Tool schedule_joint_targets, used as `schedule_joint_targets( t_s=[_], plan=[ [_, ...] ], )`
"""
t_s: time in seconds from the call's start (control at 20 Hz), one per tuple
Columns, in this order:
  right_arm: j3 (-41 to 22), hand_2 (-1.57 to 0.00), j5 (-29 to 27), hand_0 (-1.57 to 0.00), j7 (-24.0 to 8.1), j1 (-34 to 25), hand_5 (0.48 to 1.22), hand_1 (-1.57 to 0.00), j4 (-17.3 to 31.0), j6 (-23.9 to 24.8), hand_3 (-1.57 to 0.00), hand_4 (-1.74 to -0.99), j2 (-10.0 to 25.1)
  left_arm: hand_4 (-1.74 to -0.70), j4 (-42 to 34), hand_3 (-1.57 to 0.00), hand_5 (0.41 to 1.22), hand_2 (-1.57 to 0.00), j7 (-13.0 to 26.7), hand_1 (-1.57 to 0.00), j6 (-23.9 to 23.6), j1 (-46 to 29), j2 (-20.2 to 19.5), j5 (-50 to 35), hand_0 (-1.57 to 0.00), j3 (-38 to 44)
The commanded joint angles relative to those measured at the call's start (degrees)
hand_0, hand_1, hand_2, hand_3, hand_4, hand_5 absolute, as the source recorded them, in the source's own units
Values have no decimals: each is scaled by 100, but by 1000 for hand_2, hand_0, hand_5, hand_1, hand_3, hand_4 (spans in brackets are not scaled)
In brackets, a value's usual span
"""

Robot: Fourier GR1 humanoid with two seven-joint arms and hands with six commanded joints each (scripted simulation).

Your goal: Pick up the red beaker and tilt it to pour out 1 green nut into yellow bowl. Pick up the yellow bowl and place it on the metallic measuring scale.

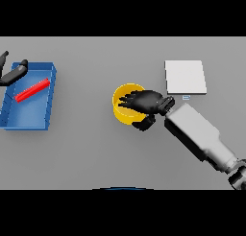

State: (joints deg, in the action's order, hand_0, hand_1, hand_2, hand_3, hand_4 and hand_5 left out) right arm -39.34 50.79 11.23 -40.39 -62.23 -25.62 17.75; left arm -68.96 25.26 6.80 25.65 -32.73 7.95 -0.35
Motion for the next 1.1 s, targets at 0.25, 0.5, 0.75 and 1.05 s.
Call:
schedule_joint_targets(
  t_s=[0.25, 0.5, 0.75, 1.05],
  plan=[
    [-26, -945, -54, -999, 377, 7, 1086, -975, -30, 53, -792, -1540, 67, -787, 106, 1, 707, 1, -90, 1, 11, 86, 30, -4, 1, 3],
    [-55, -1287, -194, -1384, 233, 51, 1177, -1376, -186, -107, -1106, -1674, 137, -784, 39, 1, 710, 1, -77, 1, 28, 19, 6, 9, 1, -22],
    [-20, -1387, -299, -1510, 39, -9, 1207, -1507, -408, -286, -1195, -1719, 204, -782, 62, 1, 703, 1, -17, 1, 14, 100, 23, 28, 1, -35],
    [271, -1491, -591, -1555, -208, -69, 1217, -1554, -1120, -821, -1153, -1735, 674, -776, 77, 1, 702, 1, -46, 1, 43, 102, 20, 13, 1, -37]
  ],
)
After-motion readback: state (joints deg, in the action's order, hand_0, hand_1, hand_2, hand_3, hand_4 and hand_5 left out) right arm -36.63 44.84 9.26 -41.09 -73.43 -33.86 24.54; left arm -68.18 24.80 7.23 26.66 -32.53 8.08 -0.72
